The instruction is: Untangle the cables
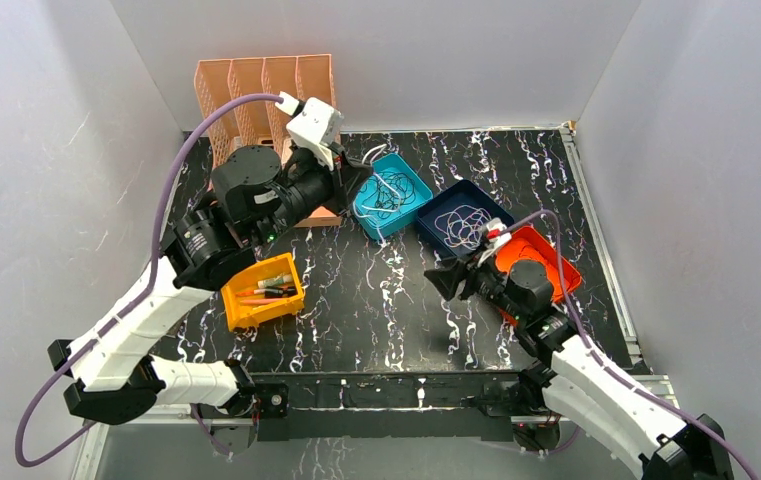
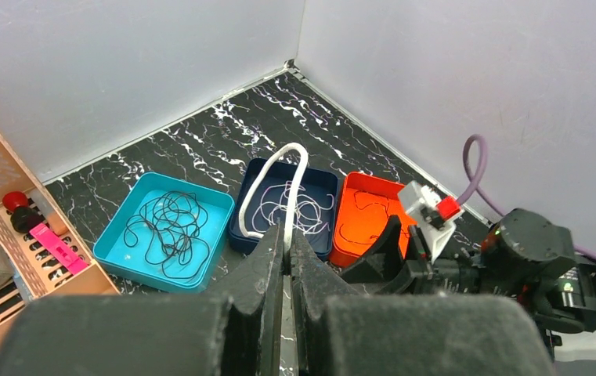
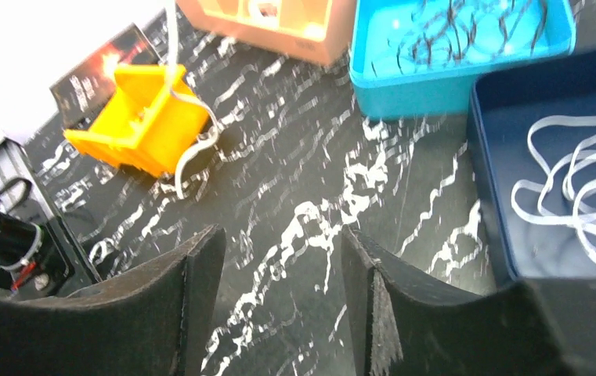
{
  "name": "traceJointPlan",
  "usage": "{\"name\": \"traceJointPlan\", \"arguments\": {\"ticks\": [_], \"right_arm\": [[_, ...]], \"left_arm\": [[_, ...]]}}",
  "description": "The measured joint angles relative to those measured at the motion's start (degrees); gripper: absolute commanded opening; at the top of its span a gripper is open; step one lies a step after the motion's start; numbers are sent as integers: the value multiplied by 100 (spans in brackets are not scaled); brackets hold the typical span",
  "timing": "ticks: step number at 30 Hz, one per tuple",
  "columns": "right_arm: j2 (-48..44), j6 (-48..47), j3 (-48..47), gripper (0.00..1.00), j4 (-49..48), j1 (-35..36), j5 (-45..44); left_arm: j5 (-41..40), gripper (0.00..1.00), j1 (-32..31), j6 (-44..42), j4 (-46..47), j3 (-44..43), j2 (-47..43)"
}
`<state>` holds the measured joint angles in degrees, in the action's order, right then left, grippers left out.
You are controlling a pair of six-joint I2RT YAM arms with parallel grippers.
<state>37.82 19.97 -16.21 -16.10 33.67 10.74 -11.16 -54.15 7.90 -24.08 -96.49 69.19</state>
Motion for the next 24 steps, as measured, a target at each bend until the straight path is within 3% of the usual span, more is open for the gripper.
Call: {"name": "traceJointPlan", "arguments": {"ticks": [10,24], "right_arm": [[328,-354,-1200,78,-138,0,411],[1220,-715,-1832,89,-896,0,1147]], "left_arm": [[221,0,0,31,-48,0,219],[588,0,0,94,-105,0,468]]}}
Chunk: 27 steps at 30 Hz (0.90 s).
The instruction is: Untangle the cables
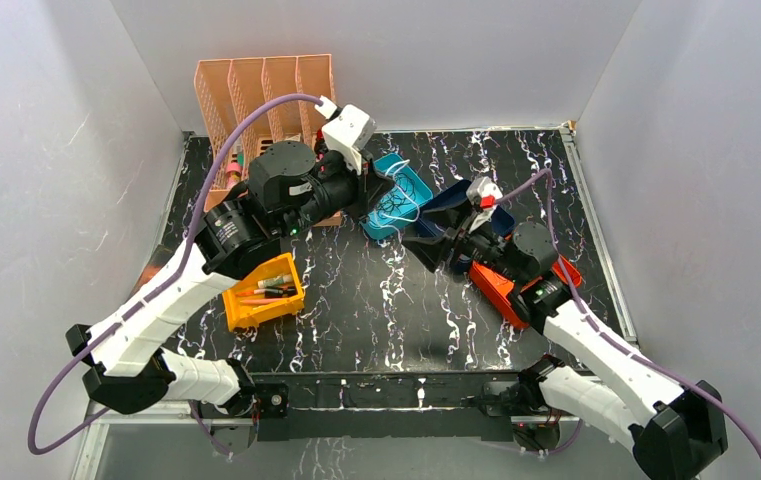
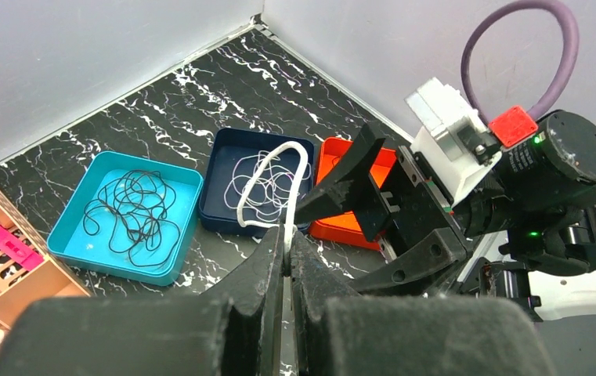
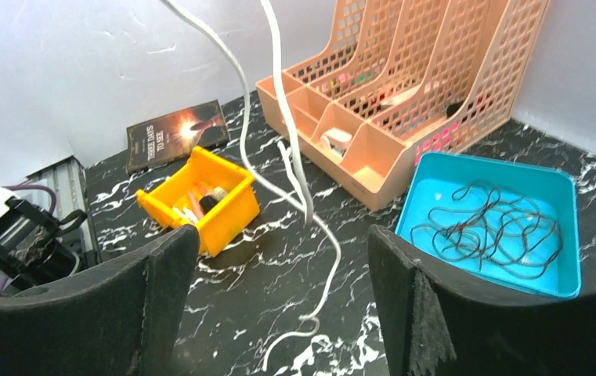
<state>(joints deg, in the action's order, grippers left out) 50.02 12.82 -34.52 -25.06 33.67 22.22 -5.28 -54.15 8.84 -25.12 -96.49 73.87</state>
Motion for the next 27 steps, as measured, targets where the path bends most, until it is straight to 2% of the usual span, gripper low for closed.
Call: {"name": "traceJointPlan", "arguments": {"ticks": [12,20,24,25,27], "right_arm": [[866,-205,-634,92,-1283,0,68],[1620,103,-643,91,-2404,74,66],[2164,293,-721,81,-2924,254,17],[2277,328,-756,75,-2990,293,0],[2535,398,-850,58,-3132,369,-35]], "left_arm": [[138,0,0,133,-22,-9,188],[247,0,0,227,37,-129,367],[319,0,0,251,98,-160,372],[326,0,0,258,120,-162,372],[343,0,0,275,133,-162,372]]}}
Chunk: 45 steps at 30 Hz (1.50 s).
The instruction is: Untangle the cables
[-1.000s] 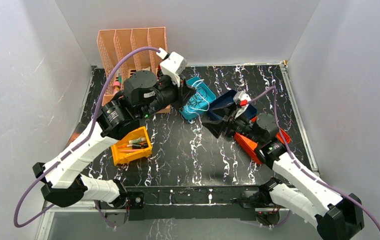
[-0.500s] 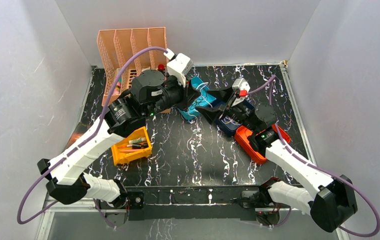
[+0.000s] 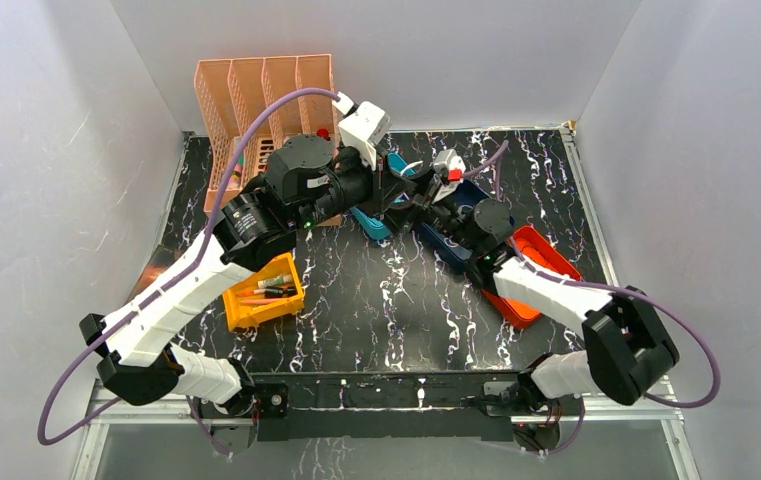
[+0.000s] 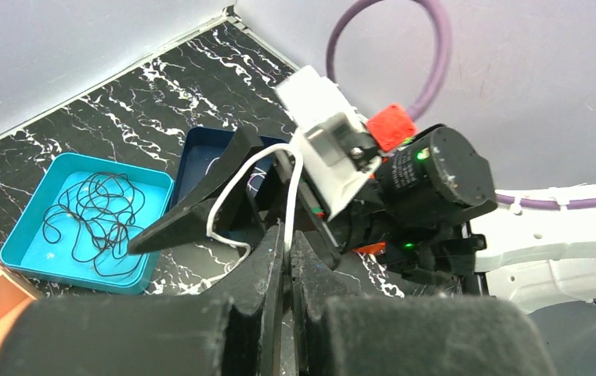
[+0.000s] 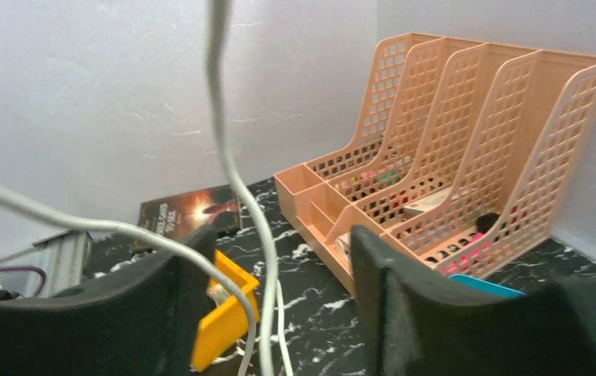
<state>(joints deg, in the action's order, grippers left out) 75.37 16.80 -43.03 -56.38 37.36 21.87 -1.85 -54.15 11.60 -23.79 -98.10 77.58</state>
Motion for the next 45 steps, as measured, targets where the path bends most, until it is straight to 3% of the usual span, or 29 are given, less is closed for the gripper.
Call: {"name": "traceJointPlan", "arguments": {"ticks": [7,11,13,18,24,36,45], "right_arm": [[354,269,-74,12,-214,59,-205],[306,284,-72,0,-153,59,-387],[203,260,-68,0,-15,59,-492],[-376,120,-26,0,468,59,-778],[-1036,-149,-26,0,1303,59,-1147],[-1668,-369,-74,0,3185,59,-2227],[-1582,-306,-868,0,4568,-306,-2771]], "left_arm": [[-4,0,0,39,70,20,-9],[-28,0,0,68,138,168,-76],[-59,3,0,101,153,258,-120],[-122,32,0,131,168,391,-170],[-181,53,0,149,225,400,-179],[-289,71,0,151,254,645,-326],[-365,79,0,166,232,835,-422]]}}
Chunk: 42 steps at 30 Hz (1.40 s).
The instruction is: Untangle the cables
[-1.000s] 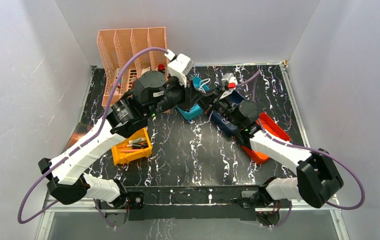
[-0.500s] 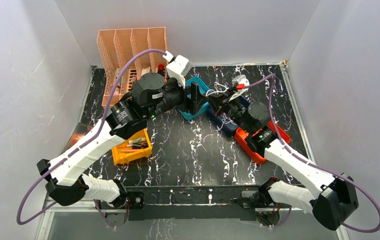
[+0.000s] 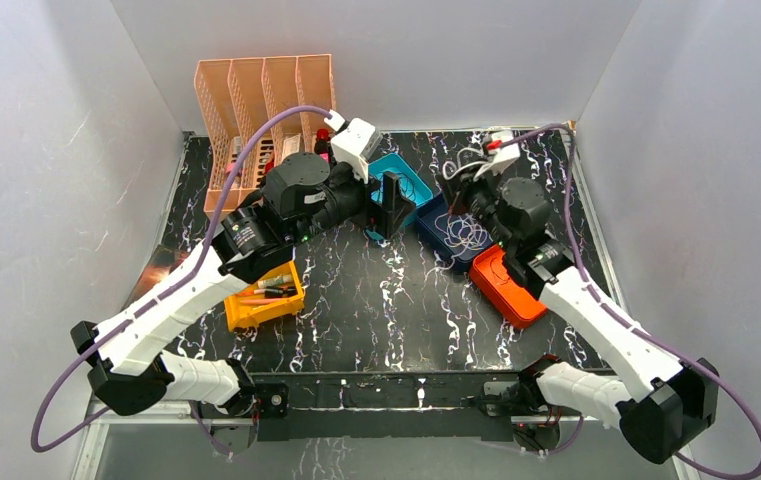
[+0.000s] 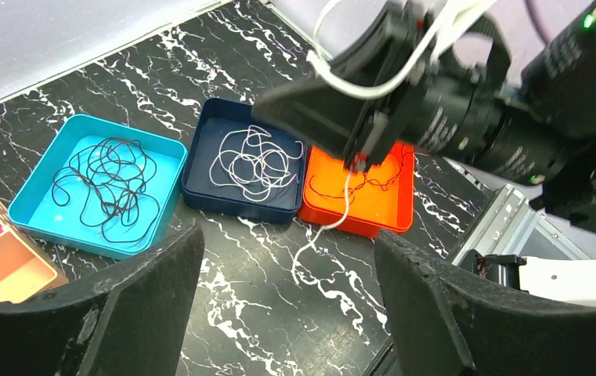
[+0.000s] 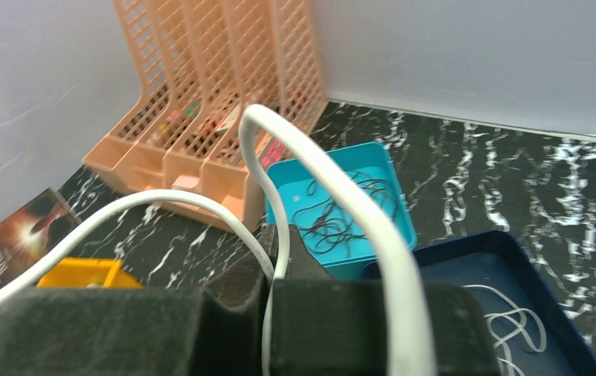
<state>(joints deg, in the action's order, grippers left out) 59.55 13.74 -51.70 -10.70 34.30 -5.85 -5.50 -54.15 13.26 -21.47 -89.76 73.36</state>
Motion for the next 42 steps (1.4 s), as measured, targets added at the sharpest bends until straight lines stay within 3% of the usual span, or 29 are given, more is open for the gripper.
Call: {"name": "traceJointPlan", "arguments": {"ticks": [11,19,31,42], "right_arm": [[557,157,-984,0,599,-1449,479],[846,284,-1130,0,623,-2302,909],[1432,632,-942,0,44,-2791,1401],[2529,1021,-761,0,-933,-2809,2586]], "left_arm": [[-17,83,0,28,-4,120,-31],[-15,85,0,42,2,195,-33],[2,86,0,44,-7,251,-33],[48,87,0,94,0,295,-35]]}}
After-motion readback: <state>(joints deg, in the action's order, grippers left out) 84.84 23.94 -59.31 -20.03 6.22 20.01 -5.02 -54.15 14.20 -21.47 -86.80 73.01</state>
